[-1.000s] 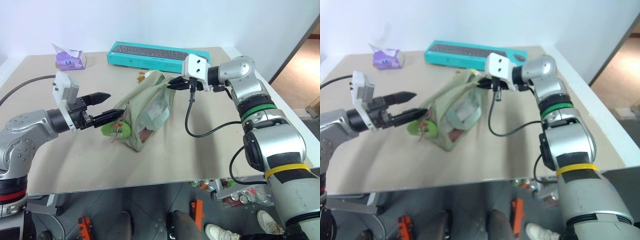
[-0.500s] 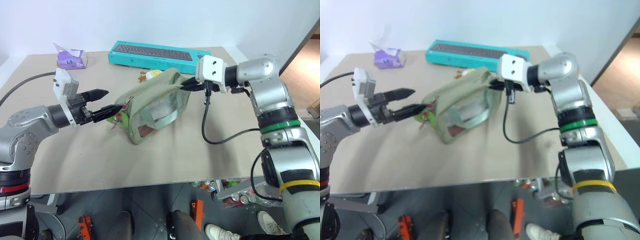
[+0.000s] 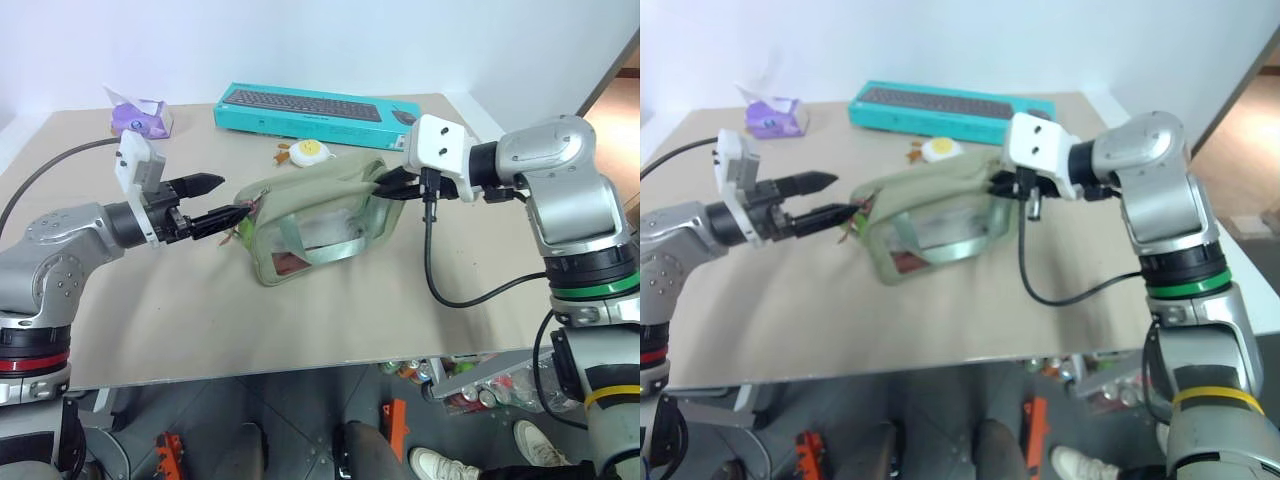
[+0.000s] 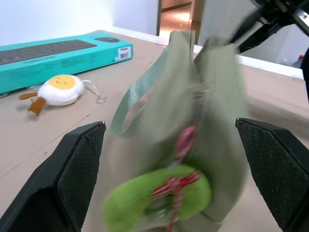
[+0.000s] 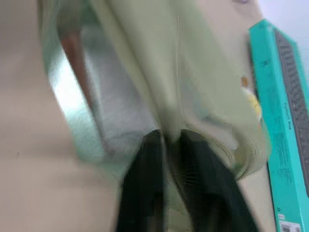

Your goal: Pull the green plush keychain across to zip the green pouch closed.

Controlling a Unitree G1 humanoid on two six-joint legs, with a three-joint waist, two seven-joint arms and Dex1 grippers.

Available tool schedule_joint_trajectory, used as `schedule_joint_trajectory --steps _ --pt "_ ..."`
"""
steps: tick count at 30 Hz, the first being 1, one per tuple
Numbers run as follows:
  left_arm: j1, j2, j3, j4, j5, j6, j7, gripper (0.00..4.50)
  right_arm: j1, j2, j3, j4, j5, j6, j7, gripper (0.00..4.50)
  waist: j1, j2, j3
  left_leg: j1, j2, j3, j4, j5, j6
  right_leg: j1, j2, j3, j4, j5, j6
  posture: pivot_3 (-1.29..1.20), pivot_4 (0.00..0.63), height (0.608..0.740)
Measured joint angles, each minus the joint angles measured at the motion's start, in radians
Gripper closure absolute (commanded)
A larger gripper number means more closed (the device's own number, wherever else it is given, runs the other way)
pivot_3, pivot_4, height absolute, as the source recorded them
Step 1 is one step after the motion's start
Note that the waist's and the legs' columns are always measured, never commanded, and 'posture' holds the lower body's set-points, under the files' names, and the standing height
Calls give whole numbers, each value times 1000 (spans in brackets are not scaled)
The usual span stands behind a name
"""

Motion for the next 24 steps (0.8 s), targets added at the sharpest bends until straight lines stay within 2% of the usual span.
schedule_joint_trajectory --steps 6,18,24 --pt "1 -4 -7 -1 1 0 -18 0 7 16 -31 57 37 -44 -91 750 5 0 0 0 0 2 0 0 0 0 0 2 0 0 1 0 150 740" --pt "13 31 -21 -112 -42 34 -113 0 82 -64 -151 277 146 -87 -70 750 9 0 0 1 0 7 0 0 0 -1 0 7 0 1 2 0 150 740" --pt "-11 32 -53 -121 -42 44 -132 0 79 -11 -147 340 167 -86 -56 750 2 0 0 1 2 7 1 0 1 -2 5 10 0 2 1 0 150 740"
